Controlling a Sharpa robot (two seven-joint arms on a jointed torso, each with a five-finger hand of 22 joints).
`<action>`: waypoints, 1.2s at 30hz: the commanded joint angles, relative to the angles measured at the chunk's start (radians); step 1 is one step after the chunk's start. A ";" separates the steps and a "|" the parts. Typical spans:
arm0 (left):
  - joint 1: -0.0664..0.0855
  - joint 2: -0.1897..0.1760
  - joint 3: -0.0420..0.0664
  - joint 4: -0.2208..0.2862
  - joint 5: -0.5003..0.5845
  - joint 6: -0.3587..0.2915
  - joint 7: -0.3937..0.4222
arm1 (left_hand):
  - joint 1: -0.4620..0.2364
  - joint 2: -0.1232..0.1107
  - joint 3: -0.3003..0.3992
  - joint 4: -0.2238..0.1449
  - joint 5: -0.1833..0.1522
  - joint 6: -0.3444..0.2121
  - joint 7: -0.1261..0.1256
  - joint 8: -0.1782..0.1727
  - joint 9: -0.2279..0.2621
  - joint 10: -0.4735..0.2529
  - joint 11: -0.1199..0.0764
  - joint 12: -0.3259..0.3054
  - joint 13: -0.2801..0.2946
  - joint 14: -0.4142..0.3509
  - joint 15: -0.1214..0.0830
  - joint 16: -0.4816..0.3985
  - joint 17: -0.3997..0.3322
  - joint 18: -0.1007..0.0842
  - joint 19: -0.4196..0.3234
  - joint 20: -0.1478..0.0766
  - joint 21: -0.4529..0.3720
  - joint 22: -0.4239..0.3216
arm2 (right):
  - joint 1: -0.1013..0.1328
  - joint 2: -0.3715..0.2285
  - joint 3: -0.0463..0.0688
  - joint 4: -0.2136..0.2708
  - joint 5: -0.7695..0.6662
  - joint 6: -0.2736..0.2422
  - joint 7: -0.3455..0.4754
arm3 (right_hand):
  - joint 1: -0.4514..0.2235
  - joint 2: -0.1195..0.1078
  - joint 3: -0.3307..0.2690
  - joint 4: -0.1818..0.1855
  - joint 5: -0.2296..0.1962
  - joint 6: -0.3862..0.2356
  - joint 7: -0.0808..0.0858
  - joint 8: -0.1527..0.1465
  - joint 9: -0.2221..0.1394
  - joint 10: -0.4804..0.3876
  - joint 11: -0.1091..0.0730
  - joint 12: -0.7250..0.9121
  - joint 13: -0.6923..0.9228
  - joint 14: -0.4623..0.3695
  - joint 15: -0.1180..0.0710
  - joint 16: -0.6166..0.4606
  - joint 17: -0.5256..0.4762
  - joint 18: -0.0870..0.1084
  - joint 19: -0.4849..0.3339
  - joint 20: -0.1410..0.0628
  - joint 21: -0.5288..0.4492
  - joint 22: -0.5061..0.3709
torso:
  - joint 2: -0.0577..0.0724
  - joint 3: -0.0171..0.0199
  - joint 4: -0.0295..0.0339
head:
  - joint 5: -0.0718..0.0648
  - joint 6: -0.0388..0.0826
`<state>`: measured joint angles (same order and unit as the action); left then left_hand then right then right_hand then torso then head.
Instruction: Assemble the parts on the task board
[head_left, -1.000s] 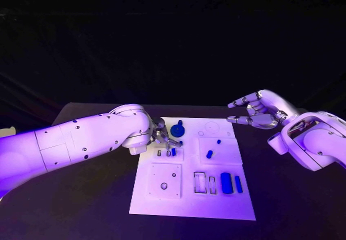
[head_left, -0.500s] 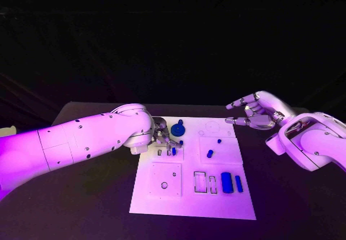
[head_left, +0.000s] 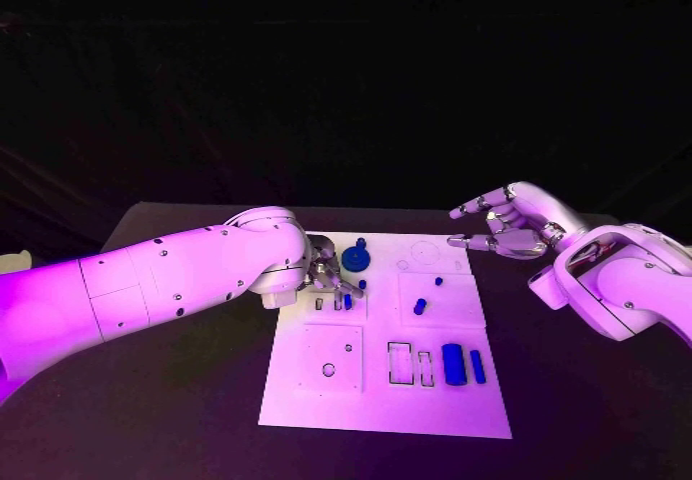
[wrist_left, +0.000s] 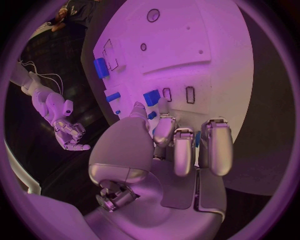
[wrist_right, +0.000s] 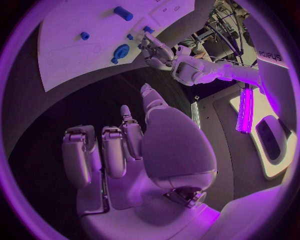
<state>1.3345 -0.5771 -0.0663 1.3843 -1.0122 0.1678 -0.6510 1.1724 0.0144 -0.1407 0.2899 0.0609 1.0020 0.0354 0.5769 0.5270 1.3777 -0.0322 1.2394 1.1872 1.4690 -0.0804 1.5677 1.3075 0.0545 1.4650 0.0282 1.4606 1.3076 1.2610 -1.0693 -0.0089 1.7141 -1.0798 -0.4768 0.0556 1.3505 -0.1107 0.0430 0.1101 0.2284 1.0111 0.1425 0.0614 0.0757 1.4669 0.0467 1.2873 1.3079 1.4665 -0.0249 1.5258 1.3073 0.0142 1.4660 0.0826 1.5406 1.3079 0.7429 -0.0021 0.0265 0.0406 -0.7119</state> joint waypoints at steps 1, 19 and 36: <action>0.000 0.005 0.000 -0.001 -0.003 0.024 -0.001 | 0.009 -0.002 0.007 0.000 0.007 -0.007 0.000 0.006 0.002 0.008 0.000 0.003 0.001 0.102 -0.007 0.003 0.263 -0.010 0.014 -0.003 0.006 0.052 | -0.001 0.002 0.000 -0.001 -0.002 0.015 -0.001 | 0.002 0.003 -0.007 0.001 0.005 0.005 -0.006 0.005 0.001 -0.005 0.003 -0.007 0.114 0.083 0.002 -0.004 0.170 0.000 0.073 0.001 -0.004 0.206 | 0.001 -0.0005 0.0012 | -0.001 -0.002; -0.001 0.010 -0.001 -0.005 0.004 0.038 0.001 | 0.029 -0.002 0.039 -0.001 0.008 -0.013 -0.003 0.019 0.024 0.011 -0.003 0.007 0.008 0.102 -0.009 0.003 0.263 -0.011 0.014 -0.005 0.009 0.058 | -0.004 0.011 0.000 -0.006 0.001 0.018 -0.003 | 0.000 0.006 -0.008 0.003 0.008 0.006 -0.006 0.005 0.001 -0.005 0.003 -0.007 0.114 0.082 0.002 -0.005 0.169 0.000 0.072 0.001 -0.004 0.205 | 0.002 -0.0003 0.0028 | -0.002 -0.003; -0.001 0.014 -0.001 -0.008 0.014 0.050 0.003 | 0.074 -0.013 0.118 -0.002 0.009 -0.025 -0.005 0.028 0.052 0.011 -0.005 0.003 0.009 0.102 -0.010 0.003 0.263 -0.011 0.012 -0.006 0.010 0.062 | -0.006 0.015 0.000 -0.008 0.001 0.019 -0.004 | -0.002 0.008 -0.010 0.004 0.009 0.006 -0.006 0.005 0.001 -0.004 0.003 -0.006 0.114 0.082 0.002 -0.005 0.169 0.000 0.072 0.001 -0.004 0.204 | 0.003 -0.0010 0.0040 | -0.003 -0.006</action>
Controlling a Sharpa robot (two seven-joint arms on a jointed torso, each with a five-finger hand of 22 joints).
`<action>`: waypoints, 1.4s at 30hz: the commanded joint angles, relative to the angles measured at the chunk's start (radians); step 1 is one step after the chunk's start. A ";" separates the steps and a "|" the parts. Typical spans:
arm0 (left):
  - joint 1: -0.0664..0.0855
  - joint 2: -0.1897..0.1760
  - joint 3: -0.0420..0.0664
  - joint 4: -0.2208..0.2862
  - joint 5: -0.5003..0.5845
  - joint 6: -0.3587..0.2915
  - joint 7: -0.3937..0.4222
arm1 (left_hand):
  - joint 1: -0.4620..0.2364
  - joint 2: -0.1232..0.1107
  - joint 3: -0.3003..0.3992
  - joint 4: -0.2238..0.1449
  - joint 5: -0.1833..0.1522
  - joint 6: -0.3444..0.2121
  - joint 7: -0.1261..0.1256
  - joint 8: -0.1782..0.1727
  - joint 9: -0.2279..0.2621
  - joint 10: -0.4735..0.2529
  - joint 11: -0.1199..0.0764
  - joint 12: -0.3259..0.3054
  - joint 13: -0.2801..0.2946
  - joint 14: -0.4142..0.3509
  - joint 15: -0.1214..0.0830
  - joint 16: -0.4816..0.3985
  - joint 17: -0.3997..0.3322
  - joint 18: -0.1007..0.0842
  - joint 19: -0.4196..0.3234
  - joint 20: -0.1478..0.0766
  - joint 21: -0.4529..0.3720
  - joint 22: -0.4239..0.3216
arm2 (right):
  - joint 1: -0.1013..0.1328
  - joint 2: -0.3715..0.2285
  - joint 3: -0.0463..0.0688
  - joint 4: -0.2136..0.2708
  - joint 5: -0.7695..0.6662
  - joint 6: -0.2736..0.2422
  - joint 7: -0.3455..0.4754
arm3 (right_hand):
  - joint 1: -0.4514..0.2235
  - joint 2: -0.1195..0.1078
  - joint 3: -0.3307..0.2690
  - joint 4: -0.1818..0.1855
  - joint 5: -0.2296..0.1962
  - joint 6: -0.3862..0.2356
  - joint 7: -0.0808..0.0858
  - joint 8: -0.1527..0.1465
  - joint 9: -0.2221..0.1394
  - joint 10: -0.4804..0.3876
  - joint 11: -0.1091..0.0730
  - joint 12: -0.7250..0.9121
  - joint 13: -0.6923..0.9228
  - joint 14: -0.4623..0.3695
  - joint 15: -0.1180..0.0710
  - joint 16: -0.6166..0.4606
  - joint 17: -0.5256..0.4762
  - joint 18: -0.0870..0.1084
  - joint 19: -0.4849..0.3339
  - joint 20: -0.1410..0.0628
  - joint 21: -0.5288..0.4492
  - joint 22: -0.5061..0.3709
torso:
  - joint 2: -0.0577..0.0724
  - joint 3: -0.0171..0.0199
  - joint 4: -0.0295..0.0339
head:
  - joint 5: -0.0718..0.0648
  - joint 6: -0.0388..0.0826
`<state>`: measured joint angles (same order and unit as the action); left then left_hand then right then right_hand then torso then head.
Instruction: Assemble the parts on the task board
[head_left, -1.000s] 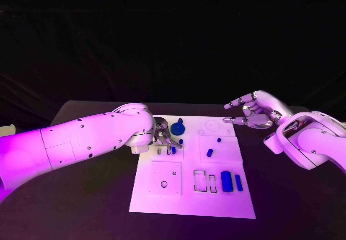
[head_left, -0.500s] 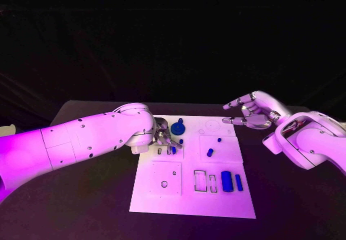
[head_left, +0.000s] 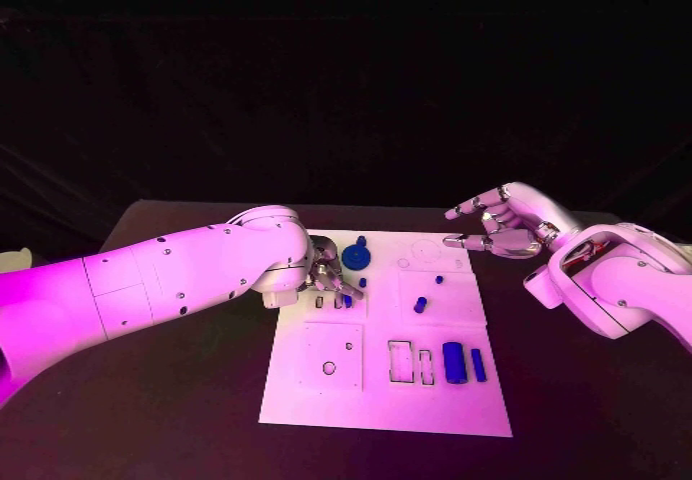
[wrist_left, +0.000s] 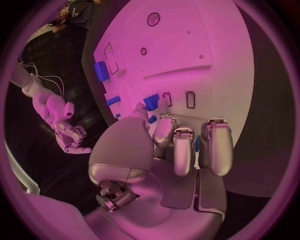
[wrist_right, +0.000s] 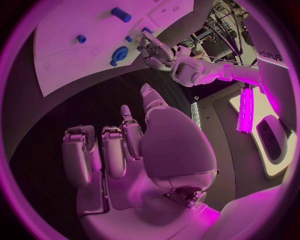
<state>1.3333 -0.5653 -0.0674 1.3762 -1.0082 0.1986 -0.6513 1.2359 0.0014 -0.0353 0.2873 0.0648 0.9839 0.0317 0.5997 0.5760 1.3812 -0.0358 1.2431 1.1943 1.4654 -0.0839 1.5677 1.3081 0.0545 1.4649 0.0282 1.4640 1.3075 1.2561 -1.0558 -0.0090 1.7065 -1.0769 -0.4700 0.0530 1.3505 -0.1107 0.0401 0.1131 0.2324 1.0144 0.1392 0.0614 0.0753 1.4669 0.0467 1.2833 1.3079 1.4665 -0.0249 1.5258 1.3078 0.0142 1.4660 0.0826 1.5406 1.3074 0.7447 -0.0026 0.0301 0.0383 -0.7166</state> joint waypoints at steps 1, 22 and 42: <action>0.000 0.002 0.000 0.001 0.013 0.019 0.003 | 0.015 -0.001 0.022 0.000 0.006 -0.007 -0.002 0.005 0.004 0.008 -0.001 -0.001 0.003 0.105 -0.007 0.003 0.263 -0.011 0.012 -0.007 0.007 0.062 | -0.001 0.002 0.000 -0.001 -0.002 0.013 -0.001 | -0.002 0.008 -0.007 0.002 0.005 0.002 -0.002 0.005 0.002 -0.004 0.003 -0.002 0.114 0.082 0.002 -0.005 0.168 0.000 0.072 0.001 -0.004 0.205 | 0.001 -0.0006 0.0003 | 0.000 -0.001; -0.001 -0.024 0.002 0.024 0.094 -0.061 0.017 | 0.153 -0.056 0.461 -0.075 -0.008 -0.045 0.004 -0.018 0.039 -0.004 0.001 -0.039 -0.016 0.105 -0.003 0.003 0.263 -0.006 -0.001 -0.005 -0.007 0.047 | -0.008 0.013 0.000 -0.013 -0.002 0.021 0.000 | -0.003 0.009 -0.008 0.002 0.007 0.003 -0.002 0.005 0.002 -0.005 0.003 -0.004 0.113 0.082 0.002 -0.006 0.167 0.001 0.071 0.000 -0.006 0.203 | 0.001 0.0001 0.0017 | -0.002 -0.009; -0.013 -0.085 0.005 0.101 0.007 -0.148 0.017 | 0.115 -0.091 0.546 -0.092 -0.009 -0.041 0.001 -0.007 0.060 0.008 -0.001 -0.025 0.000 0.105 -0.005 0.003 0.263 -0.010 0.008 -0.006 0.001 0.064 | -0.016 0.018 0.000 -0.025 -0.001 0.026 0.003 | -0.010 0.010 -0.013 0.007 0.005 0.002 -0.002 0.004 0.002 -0.008 0.003 -0.011 0.109 0.081 0.002 -0.010 0.161 0.002 0.068 0.000 -0.009 0.197 | 0.001 -0.0013 0.0032 | 0.004 -0.010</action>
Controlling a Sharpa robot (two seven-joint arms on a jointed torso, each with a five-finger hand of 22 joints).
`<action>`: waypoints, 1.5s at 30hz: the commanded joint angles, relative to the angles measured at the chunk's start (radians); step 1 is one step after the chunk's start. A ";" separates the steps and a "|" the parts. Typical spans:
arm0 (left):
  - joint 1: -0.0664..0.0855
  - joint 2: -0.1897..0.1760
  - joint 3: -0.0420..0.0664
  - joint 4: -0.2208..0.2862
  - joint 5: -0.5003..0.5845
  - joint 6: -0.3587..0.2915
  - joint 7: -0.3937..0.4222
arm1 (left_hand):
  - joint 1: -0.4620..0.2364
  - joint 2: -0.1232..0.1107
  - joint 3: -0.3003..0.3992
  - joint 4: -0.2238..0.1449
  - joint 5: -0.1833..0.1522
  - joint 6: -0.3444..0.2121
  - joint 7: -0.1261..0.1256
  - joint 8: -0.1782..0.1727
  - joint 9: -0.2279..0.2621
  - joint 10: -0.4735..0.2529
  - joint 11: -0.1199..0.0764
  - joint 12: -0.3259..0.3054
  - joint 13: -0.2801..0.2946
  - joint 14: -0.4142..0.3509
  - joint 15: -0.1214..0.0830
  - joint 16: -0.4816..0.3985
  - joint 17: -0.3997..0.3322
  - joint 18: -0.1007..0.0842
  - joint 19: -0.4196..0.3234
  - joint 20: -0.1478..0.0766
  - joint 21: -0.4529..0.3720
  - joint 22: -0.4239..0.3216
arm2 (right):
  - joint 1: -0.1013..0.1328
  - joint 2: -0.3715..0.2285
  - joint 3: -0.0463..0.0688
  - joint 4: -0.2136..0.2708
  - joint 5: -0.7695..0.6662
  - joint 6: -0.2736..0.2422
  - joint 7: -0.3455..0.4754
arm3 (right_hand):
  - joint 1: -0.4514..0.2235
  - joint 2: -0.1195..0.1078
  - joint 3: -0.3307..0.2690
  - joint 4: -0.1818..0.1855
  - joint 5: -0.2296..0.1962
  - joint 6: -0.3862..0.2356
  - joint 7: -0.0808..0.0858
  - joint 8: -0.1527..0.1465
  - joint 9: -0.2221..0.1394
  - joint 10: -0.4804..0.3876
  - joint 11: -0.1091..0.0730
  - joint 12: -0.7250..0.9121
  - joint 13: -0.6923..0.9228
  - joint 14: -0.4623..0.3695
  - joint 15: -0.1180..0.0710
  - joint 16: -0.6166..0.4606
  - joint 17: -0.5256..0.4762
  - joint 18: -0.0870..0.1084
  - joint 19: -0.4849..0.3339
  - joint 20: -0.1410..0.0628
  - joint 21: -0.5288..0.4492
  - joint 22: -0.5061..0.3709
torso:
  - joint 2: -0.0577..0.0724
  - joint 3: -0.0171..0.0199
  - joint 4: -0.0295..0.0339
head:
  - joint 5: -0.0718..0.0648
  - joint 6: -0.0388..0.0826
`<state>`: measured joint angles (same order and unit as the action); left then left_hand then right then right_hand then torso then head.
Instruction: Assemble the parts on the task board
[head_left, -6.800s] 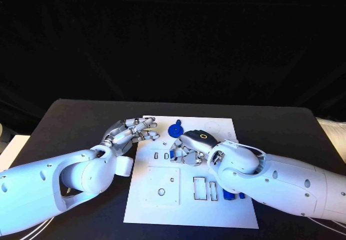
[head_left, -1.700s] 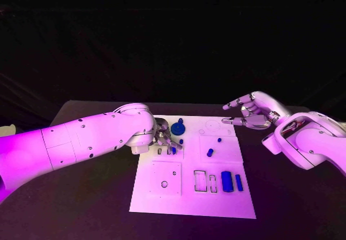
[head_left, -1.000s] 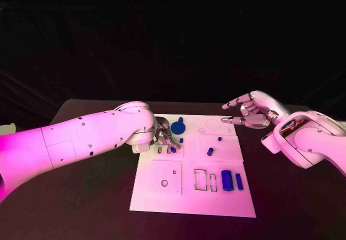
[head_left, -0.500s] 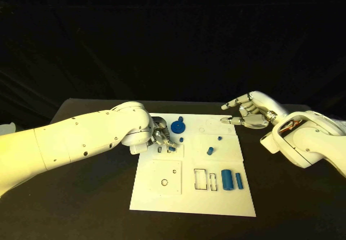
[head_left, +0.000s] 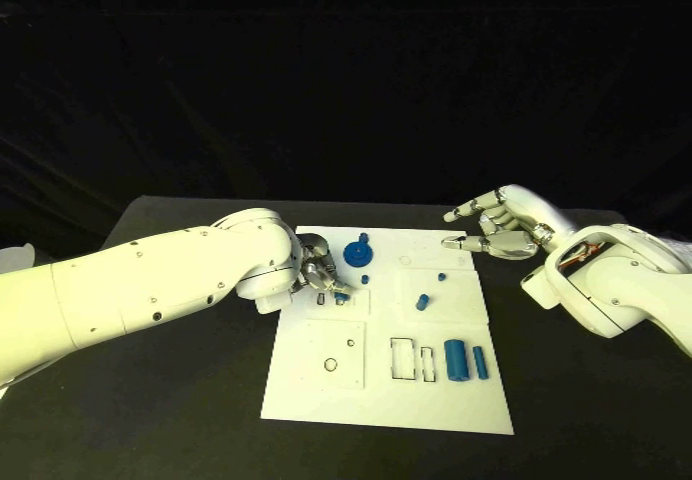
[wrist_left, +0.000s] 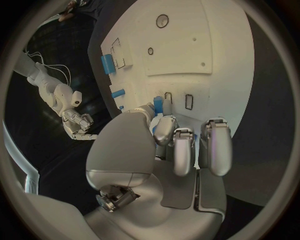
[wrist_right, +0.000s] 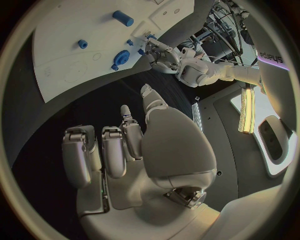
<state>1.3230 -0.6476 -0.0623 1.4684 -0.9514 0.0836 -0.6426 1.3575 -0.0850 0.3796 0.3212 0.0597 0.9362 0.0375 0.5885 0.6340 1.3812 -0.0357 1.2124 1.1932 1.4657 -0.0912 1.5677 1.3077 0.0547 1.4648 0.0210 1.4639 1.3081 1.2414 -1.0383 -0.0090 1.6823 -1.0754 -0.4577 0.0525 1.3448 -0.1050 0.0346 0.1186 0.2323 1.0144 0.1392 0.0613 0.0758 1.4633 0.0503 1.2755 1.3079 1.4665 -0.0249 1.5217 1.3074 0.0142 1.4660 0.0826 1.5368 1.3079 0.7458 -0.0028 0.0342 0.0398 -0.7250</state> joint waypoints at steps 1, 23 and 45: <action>-0.004 -0.003 0.000 0.011 -0.057 -0.034 0.008 | -0.009 -0.007 0.137 -0.128 -0.004 0.007 -0.005 0.005 0.003 0.010 -0.001 0.007 0.003 0.105 0.002 0.003 0.263 -0.011 0.009 0.001 0.003 0.067 | -0.001 0.000 0.000 -0.001 -0.002 0.013 0.003 | -0.005 0.004 -0.008 0.002 0.004 0.002 -0.002 0.004 0.001 -0.004 -0.001 -0.003 0.109 0.081 0.002 -0.006 0.161 0.002 0.068 0.000 -0.006 0.196 | 0.000 -0.0012 -0.0005 | 0.002 -0.002; -0.014 -0.005 -0.002 0.010 -0.128 0.048 -0.011 | -0.016 -0.017 0.158 -0.138 -0.004 0.006 -0.006 0.009 0.010 0.014 -0.002 0.013 0.009 0.105 0.000 0.003 0.263 -0.013 0.016 0.000 0.009 0.078 | -0.002 -0.001 0.000 -0.001 -0.002 0.016 0.004 | -0.005 0.004 -0.009 0.002 0.004 0.002 -0.002 0.004 0.001 -0.004 -0.001 -0.004 0.109 0.081 0.002 -0.006 0.161 0.002 0.068 0.000 -0.006 0.196 | 0.001 -0.0011 -0.0019 | 0.007 -0.005; -0.018 0.009 -0.003 0.003 -0.129 0.092 -0.014 | -0.030 -0.025 0.171 -0.142 -0.005 0.009 -0.006 0.014 0.016 0.015 -0.002 0.015 0.011 0.105 0.001 0.003 0.263 -0.014 0.017 -0.001 0.010 0.081 | -0.003 0.001 0.000 0.001 -0.002 0.017 0.005 | -0.007 0.005 -0.011 0.003 0.002 0.002 -0.002 0.004 0.001 -0.004 -0.001 -0.004 0.109 0.081 0.002 -0.006 0.161 0.002 0.068 0.000 -0.006 0.196 | 0.002 -0.0004 -0.0018 | 0.009 -0.008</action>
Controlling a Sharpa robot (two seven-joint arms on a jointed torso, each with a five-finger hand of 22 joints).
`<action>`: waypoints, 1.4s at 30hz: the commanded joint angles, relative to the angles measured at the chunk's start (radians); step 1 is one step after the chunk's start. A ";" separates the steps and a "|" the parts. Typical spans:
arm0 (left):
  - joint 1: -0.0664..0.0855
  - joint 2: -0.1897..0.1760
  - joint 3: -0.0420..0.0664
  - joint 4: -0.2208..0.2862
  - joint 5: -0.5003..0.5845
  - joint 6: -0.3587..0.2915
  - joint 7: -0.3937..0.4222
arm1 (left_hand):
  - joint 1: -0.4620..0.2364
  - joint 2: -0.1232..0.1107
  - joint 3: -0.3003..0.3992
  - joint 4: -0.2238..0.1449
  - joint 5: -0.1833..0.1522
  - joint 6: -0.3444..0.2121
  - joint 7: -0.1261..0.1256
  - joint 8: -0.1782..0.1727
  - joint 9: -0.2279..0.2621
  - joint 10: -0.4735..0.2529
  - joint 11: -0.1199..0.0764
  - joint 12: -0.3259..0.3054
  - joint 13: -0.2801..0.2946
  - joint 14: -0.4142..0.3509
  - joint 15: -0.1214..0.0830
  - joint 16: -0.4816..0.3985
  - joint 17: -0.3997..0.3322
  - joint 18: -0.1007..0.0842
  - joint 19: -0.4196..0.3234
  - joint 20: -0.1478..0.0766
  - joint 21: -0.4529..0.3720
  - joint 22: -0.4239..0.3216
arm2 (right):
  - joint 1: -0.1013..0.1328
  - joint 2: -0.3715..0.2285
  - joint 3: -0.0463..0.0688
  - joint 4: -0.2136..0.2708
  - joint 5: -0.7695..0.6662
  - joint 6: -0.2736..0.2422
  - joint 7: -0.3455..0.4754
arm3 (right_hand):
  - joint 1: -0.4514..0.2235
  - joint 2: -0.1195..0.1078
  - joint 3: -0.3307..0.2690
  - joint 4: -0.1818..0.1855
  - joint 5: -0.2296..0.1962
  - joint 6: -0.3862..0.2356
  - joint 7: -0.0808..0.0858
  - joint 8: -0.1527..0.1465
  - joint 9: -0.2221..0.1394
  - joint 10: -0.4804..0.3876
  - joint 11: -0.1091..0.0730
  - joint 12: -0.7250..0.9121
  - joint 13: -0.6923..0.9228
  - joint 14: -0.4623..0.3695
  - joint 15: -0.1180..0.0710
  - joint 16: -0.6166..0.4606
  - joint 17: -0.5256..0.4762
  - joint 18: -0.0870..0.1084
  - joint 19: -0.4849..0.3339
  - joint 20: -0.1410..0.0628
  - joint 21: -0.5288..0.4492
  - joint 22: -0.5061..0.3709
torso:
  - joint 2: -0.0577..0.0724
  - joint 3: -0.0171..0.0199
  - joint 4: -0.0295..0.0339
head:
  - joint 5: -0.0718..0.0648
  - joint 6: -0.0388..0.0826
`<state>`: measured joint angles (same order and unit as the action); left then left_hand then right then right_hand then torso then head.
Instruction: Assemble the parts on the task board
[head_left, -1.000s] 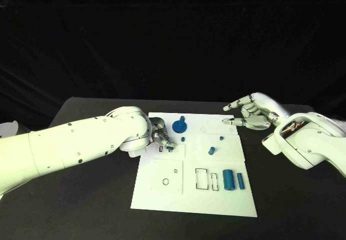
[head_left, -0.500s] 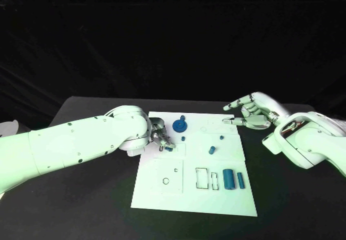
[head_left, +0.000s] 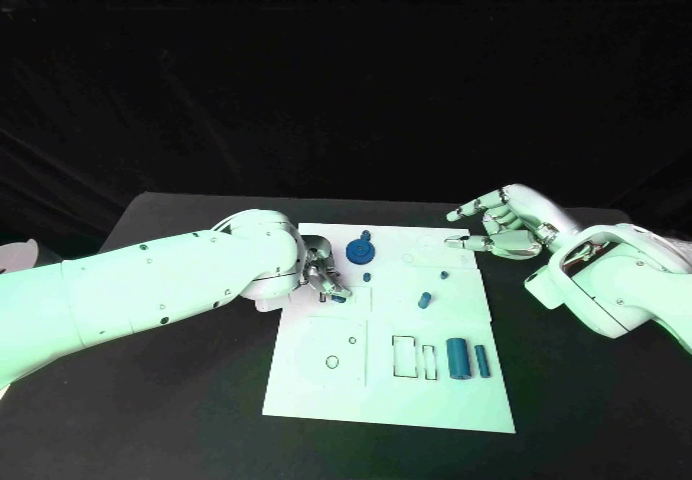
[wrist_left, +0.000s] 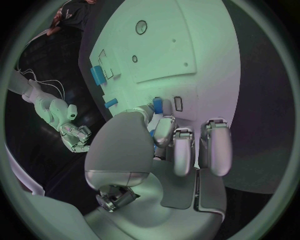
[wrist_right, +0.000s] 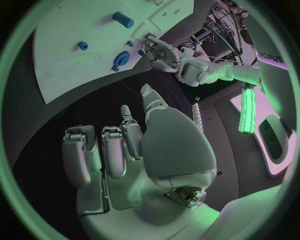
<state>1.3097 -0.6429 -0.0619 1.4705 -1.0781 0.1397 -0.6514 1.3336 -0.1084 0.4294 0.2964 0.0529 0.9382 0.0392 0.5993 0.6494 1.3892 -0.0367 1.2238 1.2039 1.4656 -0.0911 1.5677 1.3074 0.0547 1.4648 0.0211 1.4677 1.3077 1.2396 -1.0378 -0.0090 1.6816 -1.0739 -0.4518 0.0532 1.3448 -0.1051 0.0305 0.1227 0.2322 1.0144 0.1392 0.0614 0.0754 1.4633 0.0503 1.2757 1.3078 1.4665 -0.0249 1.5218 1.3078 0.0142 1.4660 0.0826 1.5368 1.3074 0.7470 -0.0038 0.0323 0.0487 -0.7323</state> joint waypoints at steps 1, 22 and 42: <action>-0.005 0.005 -0.003 0.000 -0.002 0.036 -0.006 | -0.006 -0.002 0.121 -0.117 0.002 0.007 -0.008 0.003 0.000 0.008 -0.001 0.004 0.001 0.105 0.001 0.003 0.263 -0.014 0.017 -0.001 0.007 0.082 | -0.001 0.001 0.000 0.002 -0.003 0.011 0.005 | -0.007 0.005 -0.007 -0.001 0.003 0.002 -0.002 0.004 0.002 -0.004 -0.001 -0.004 0.109 0.081 0.002 -0.006 0.160 0.002 0.068 0.000 -0.006 0.197 | 0.001 0.0008 0.0003 | 0.000 -0.002; -0.006 0.032 -0.004 -0.039 0.005 0.082 -0.008 | -0.154 -0.054 0.076 -0.077 0.010 0.049 -0.024 0.020 0.018 0.029 -0.013 0.034 0.031 0.105 -0.009 0.003 0.263 -0.018 0.029 -0.009 0.017 0.104 | -0.001 -0.004 0.000 0.011 -0.004 0.007 0.007 | -0.008 0.005 -0.009 0.000 0.002 0.002 -0.003 0.004 0.002 -0.006 -0.001 -0.007 0.107 0.080 0.002 -0.008 0.157 0.003 0.065 0.000 -0.008 0.193 | 0.000 0.0010 0.0007 | -0.002 -0.007; -0.009 0.056 -0.005 -0.072 0.005 0.081 -0.007 | -0.226 -0.045 0.043 -0.048 0.011 0.071 -0.031 0.034 0.028 0.046 -0.020 0.056 0.054 0.105 -0.014 0.003 0.263 -0.022 0.039 -0.014 0.028 0.124 | -0.001 -0.007 0.000 0.015 -0.004 0.009 0.007 | -0.009 0.005 -0.010 0.001 0.002 0.002 -0.002 0.004 0.002 -0.006 -0.001 -0.008 0.106 0.080 0.002 -0.009 0.156 0.003 0.065 0.000 -0.009 0.192 | 0.000 0.0001 0.0012 | -0.009 -0.007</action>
<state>1.3105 -0.5925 -0.0602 1.3991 -1.0799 0.1845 -0.6538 1.1196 -0.1512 0.4816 0.2484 0.0610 1.0015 0.0090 0.6350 0.6763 1.4277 -0.0572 1.2742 1.2568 1.4656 -0.0984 1.5677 1.3080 0.0394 1.4648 0.0137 1.4900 1.3075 1.2394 -1.0444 -0.0090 1.6943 -1.0737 -0.4518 0.0543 1.3408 -0.1011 0.0249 0.1228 0.2322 1.0144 0.1392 0.0614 0.0761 1.4634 0.0502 1.2710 1.3080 1.4665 -0.0249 1.5164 1.3073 0.0142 1.4660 0.0826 1.5329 1.3077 0.7471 -0.0034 0.0327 0.0404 -0.7388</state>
